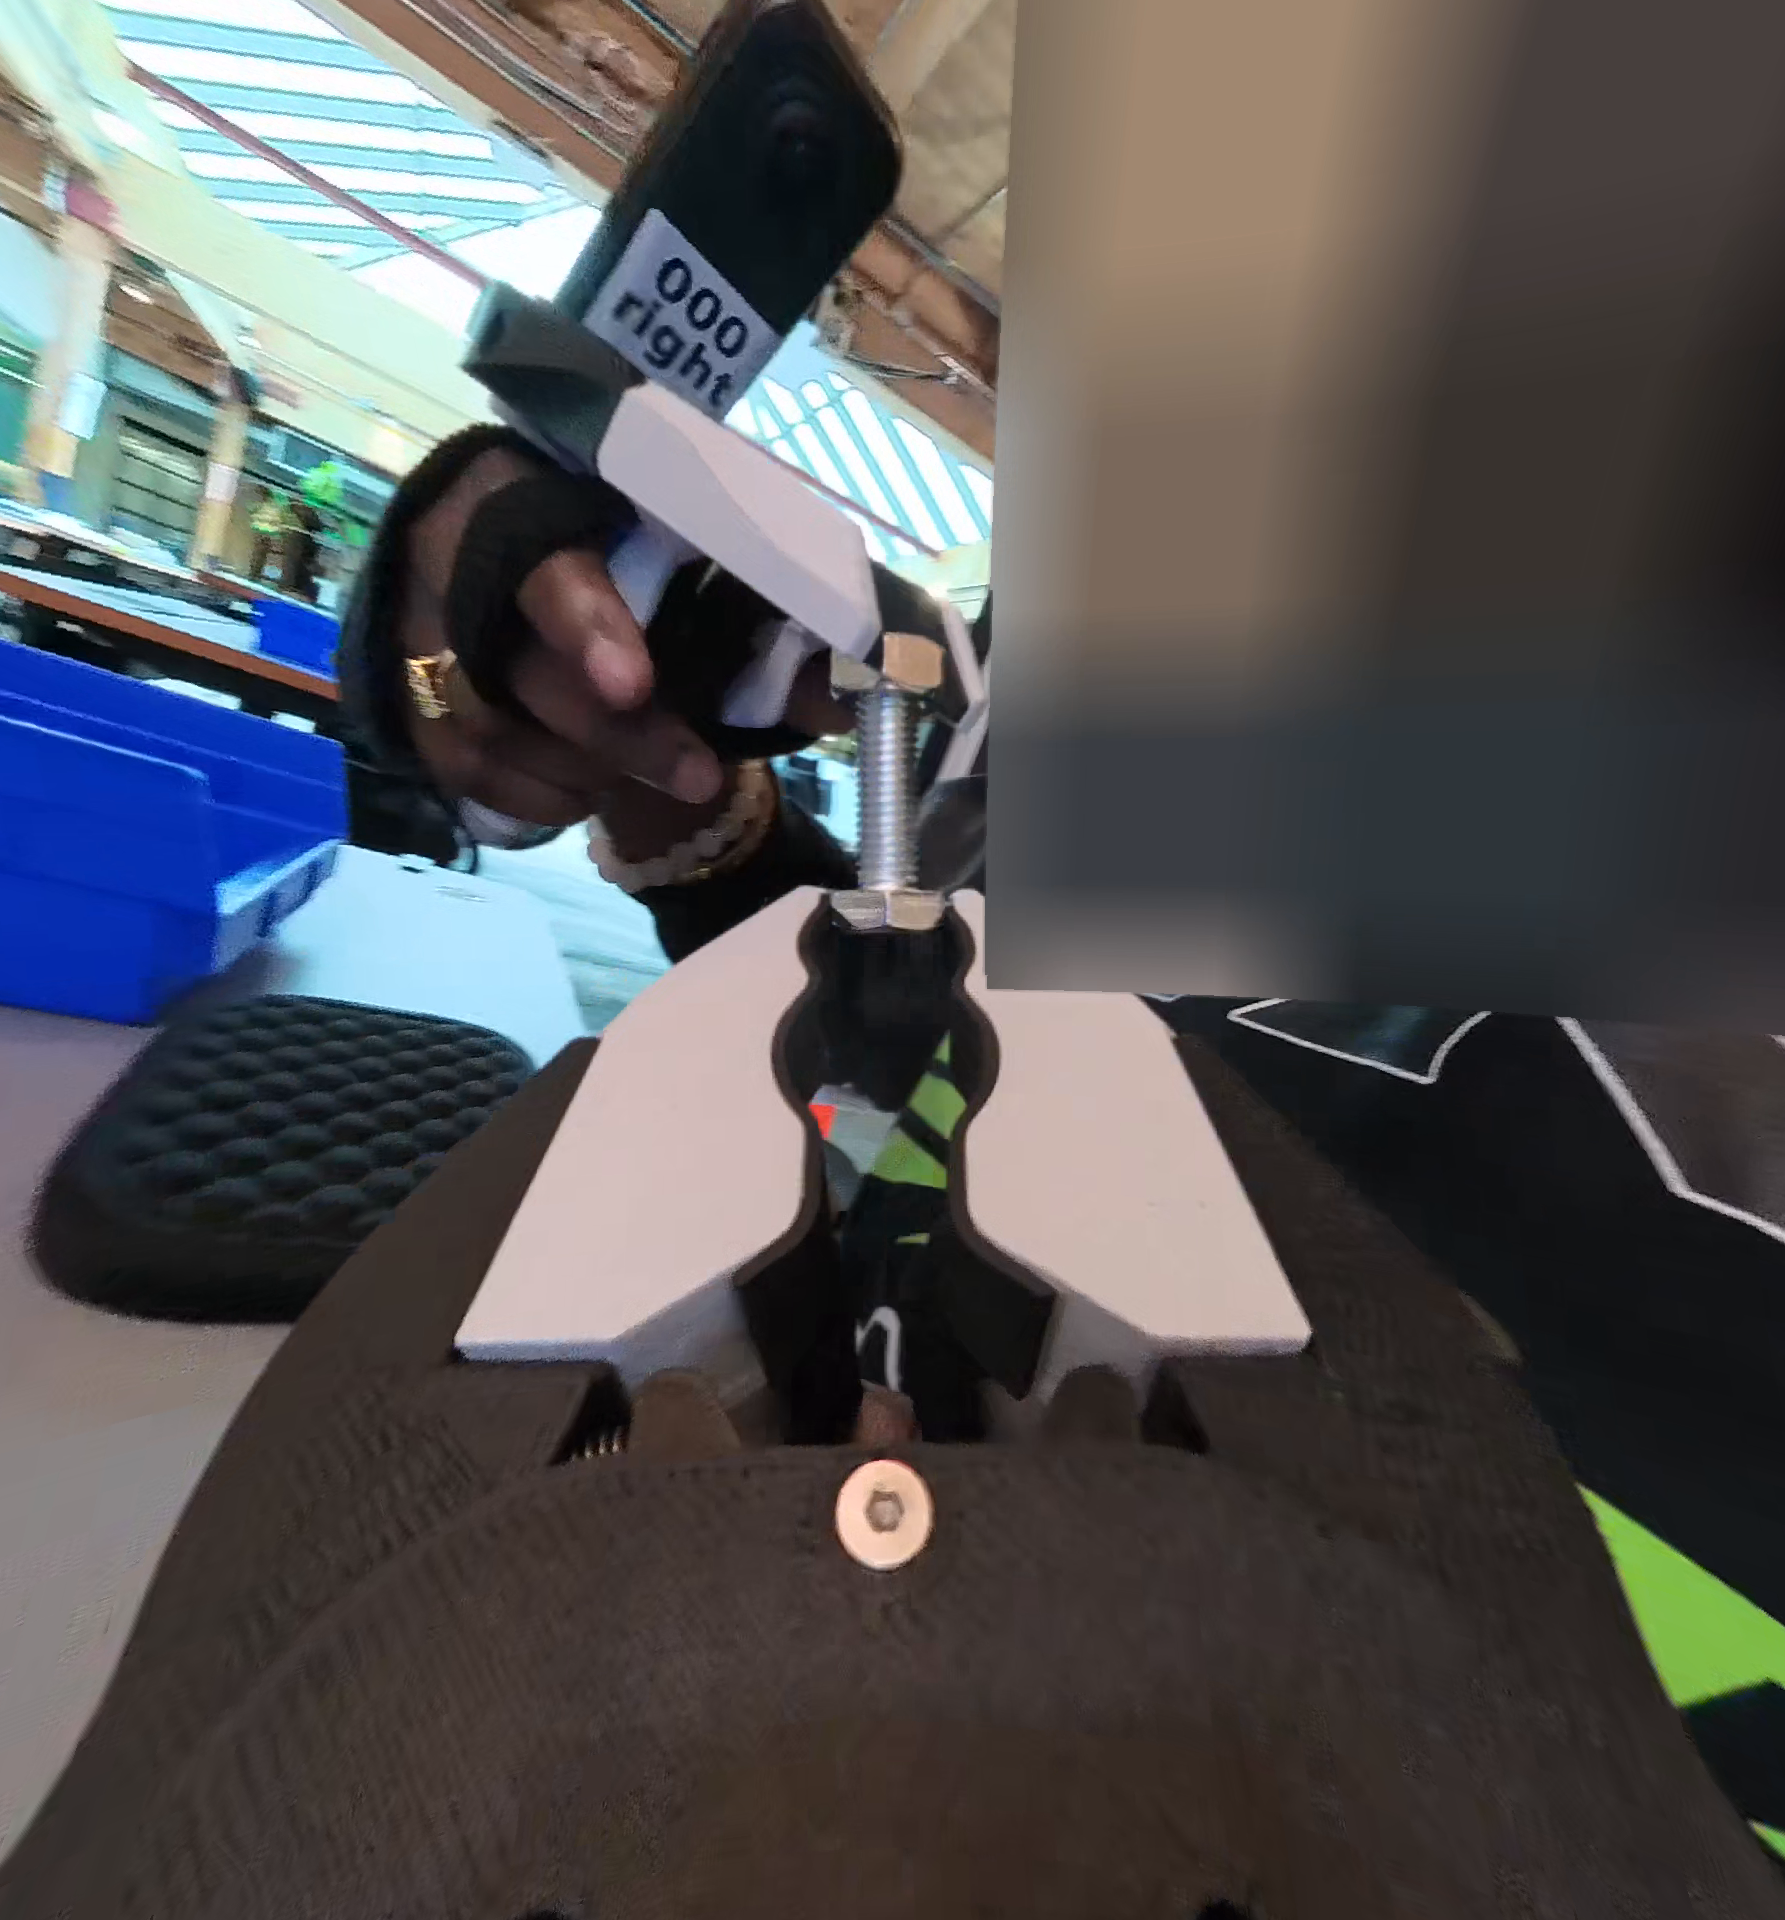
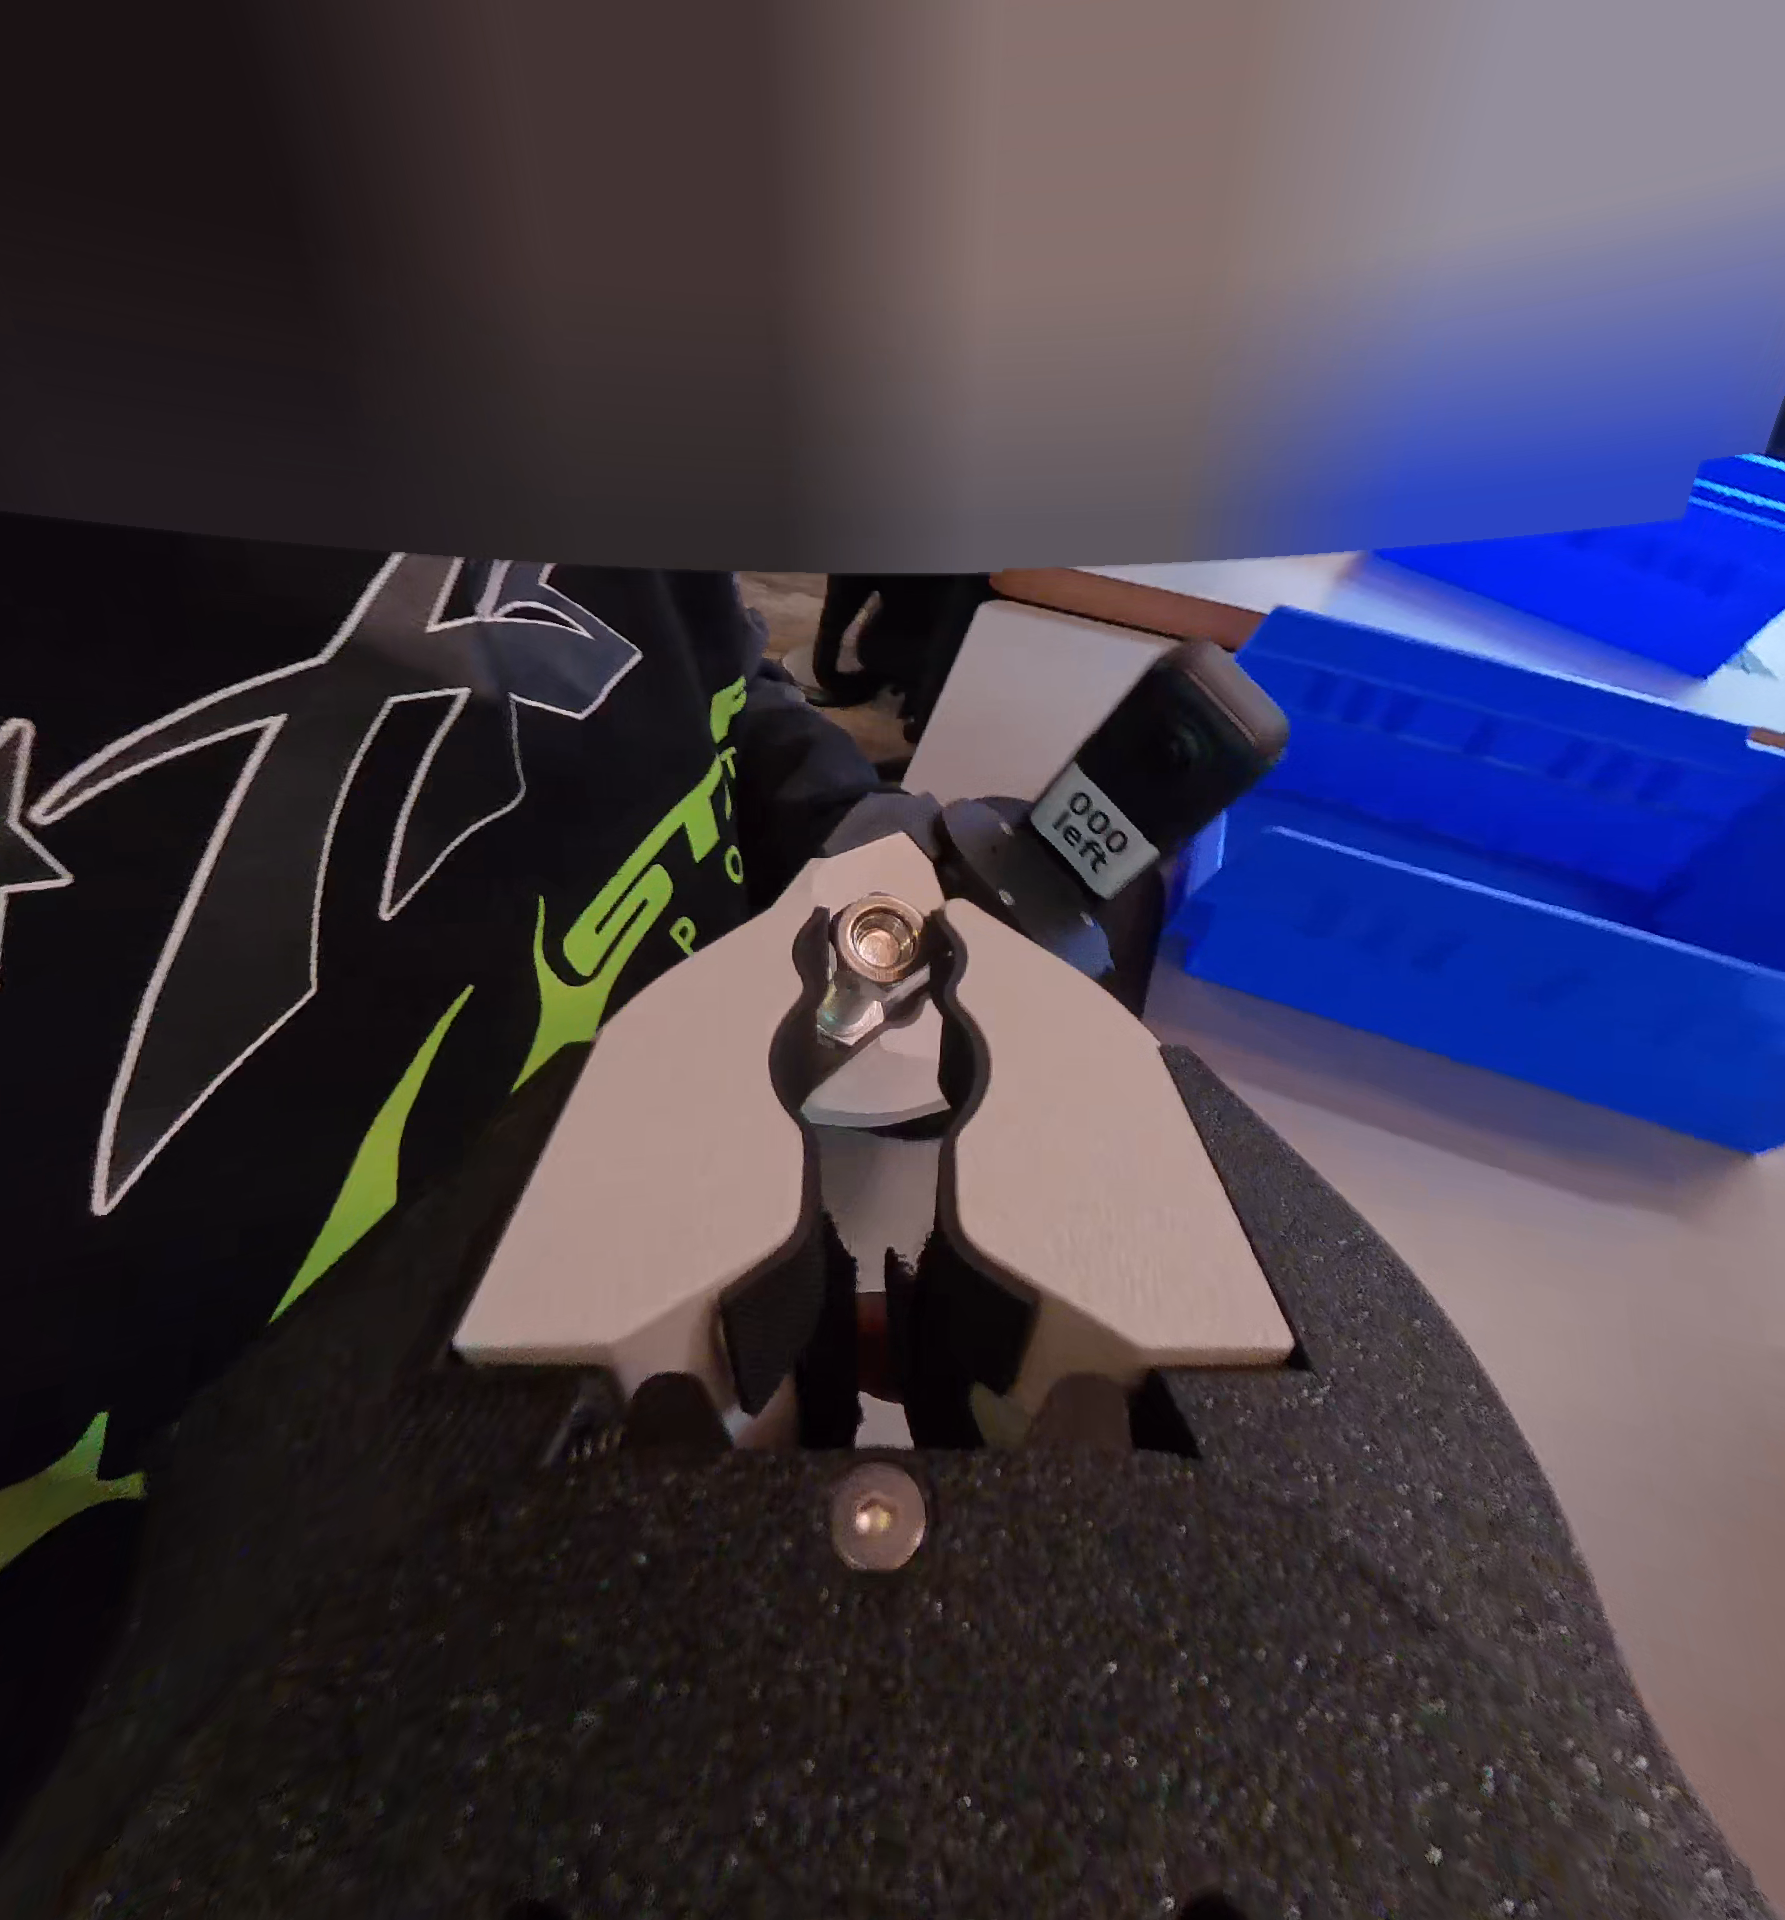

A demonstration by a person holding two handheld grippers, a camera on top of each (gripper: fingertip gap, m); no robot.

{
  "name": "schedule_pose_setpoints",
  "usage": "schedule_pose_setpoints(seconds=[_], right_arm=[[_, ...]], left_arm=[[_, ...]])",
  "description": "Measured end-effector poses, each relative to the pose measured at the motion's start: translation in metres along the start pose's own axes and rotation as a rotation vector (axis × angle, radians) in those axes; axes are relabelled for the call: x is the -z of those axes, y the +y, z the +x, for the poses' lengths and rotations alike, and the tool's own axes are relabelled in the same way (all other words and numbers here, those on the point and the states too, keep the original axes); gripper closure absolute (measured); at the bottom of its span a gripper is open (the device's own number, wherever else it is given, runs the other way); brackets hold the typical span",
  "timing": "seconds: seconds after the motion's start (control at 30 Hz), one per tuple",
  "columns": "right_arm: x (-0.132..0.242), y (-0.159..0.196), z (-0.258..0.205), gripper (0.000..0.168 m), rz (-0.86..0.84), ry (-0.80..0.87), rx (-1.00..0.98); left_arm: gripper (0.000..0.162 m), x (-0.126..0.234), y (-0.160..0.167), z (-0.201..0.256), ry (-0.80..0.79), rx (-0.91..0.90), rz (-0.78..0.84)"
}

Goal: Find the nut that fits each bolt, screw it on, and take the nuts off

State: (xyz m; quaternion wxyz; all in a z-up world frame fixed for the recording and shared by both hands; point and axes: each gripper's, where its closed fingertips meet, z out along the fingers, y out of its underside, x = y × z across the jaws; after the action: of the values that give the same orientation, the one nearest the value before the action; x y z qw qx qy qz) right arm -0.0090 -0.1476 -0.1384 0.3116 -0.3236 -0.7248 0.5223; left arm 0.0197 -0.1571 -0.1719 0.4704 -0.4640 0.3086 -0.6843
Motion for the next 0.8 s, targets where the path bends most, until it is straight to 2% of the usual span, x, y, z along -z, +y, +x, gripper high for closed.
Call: schedule_pose_setpoints(seconds=[0.2, 0.3, 0.37, 0.5, 0.63, 0.8], right_arm=[[0.000, -0.003, -0.007, 0.150, 0.037, -0.041, 0.071], [0.000, -0.003, -0.004, 0.150, 0.051, -0.026, 0.066], [0.001, -0.005, 0.003, 0.149, 0.065, 0.019, 0.039], [0.009, -0.008, 0.026, 0.127, 0.106, 0.178, -0.085], [0.010, 0.000, 0.047, 0.124, 0.142, 0.344, -0.220], [0.004, 0.007, 0.051, 0.128, 0.164, 0.392, -0.307]], left_arm=[[0.144, 0.000, 0.000, 0.012, 0.139, 0.160, 0.006], [0.144, 0.001, -0.001, 0.011, 0.131, 0.146, 0.009], [0.143, 0.002, -0.003, 0.004, 0.065, 0.085, 0.022], [0.144, 0.012, -0.019, -0.022, -0.200, -0.155, 0.094], [0.143, 0.024, -0.029, -0.041, -0.406, -0.308, 0.126], [0.143, 0.028, -0.028, -0.049, -0.504, -0.394, 0.095]])
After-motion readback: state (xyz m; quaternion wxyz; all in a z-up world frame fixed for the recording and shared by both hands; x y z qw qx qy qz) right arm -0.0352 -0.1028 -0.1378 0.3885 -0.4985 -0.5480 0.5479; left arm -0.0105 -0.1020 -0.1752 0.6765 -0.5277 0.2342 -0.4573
